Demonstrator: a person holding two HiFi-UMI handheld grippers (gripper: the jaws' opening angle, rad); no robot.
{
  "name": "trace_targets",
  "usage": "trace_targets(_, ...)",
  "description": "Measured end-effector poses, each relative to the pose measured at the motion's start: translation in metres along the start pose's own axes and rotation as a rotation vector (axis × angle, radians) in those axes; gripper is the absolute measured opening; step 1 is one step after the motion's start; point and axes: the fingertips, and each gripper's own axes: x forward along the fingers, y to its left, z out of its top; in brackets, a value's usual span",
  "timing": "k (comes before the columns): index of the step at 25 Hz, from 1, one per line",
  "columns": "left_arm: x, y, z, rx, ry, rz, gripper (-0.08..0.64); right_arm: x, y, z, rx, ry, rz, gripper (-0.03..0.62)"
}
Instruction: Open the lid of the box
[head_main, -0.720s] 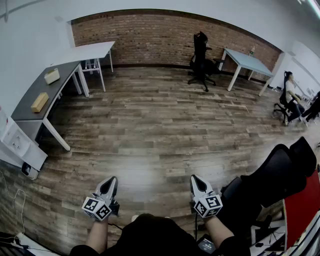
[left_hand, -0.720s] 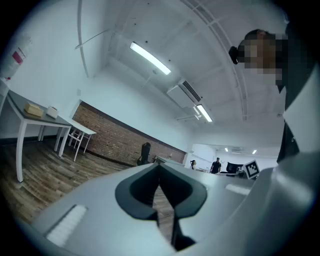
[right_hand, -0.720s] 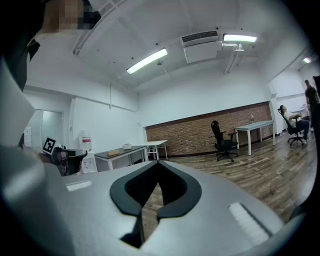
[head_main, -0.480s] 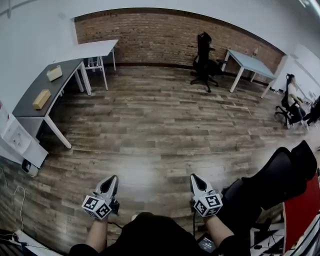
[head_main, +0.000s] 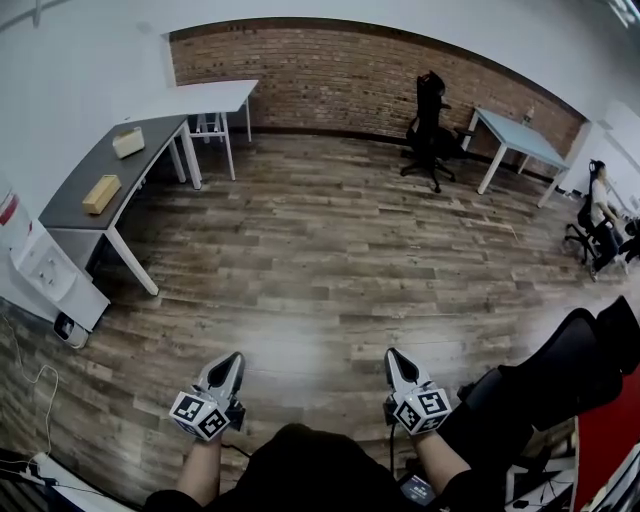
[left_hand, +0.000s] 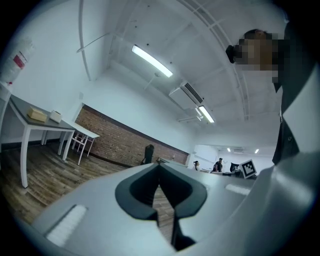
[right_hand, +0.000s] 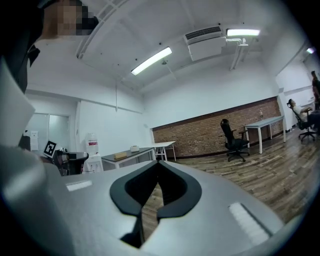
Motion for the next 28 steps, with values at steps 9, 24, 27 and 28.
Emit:
trace_targets(9,-0.031,0.035,0.01,0.005,0.005,0.029,0.0,0.027,0.04,-0.003,-0.012,0.041,0.021,0.003)
trace_targets(24,0.028,0.099,0.023,0.006,-0.014,0.13,0.0,0.123,0.007,0.006,-0.014,0.036,0.09,0.003)
trace_targets(27,0.06,0.109,0.036,0.008,-0.034,0.124,0.0,0.154,-0.016,0.022,-0.034,0.002,0.092,0.002)
trace_targets(28,0.071,0.112,0.04,0.016,-0.036,0.126,0.0,0.165,-0.023,0.028,-0.032,-0.01,0.092,0.002)
